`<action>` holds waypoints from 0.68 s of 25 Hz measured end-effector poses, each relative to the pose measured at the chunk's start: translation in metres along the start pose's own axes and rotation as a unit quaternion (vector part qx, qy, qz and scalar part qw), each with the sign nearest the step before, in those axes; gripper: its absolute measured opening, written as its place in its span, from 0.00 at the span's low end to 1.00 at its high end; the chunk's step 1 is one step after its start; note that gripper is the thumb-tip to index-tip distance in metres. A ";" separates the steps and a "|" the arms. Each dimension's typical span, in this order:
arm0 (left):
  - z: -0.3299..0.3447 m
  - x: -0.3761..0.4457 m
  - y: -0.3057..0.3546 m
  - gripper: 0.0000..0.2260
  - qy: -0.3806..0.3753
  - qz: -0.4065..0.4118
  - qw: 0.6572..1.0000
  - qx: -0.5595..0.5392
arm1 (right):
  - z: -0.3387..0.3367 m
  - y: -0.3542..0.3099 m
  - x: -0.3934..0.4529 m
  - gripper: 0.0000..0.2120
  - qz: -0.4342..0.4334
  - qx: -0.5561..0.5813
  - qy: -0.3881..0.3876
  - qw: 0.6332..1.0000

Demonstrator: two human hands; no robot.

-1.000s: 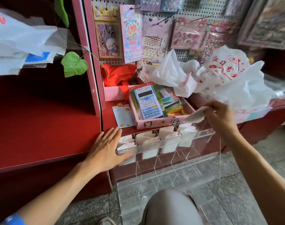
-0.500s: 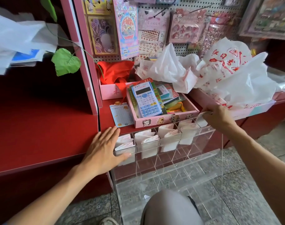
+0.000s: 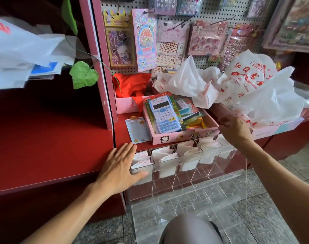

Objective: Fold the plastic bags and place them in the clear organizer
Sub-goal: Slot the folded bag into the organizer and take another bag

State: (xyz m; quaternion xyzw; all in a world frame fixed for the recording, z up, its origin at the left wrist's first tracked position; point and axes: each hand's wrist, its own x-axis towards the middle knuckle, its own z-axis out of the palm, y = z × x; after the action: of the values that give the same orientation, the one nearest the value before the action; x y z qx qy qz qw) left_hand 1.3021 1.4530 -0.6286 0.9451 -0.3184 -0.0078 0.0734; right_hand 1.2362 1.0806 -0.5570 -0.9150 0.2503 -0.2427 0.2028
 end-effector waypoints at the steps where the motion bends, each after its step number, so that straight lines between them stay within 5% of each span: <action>1: -0.003 -0.001 -0.001 0.56 -0.006 0.007 1.000 -0.016 | 0.002 -0.010 0.007 0.13 -0.009 0.017 0.003 1.000; 7: -0.015 -0.007 -0.025 0.48 -0.007 -0.034 0.996 -0.084 | 0.024 -0.055 0.055 0.22 -0.034 -0.012 -0.029 0.999; 12: -0.017 -0.009 -0.040 0.47 -0.017 -0.043 0.997 -0.068 | 0.034 -0.050 0.073 0.27 0.096 -0.058 -0.134 0.985; 17: -0.018 -0.010 -0.037 0.47 -0.017 -0.045 0.997 -0.061 | 0.032 -0.055 0.053 0.31 0.059 0.138 0.004 0.989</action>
State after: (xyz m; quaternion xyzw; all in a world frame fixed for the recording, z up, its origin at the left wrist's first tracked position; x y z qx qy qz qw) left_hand 1.3180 1.4904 -0.6165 0.9520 -0.2757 -0.0467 0.1248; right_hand 1.3133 1.1028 -0.5377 -0.8610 0.2687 -0.2666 0.3396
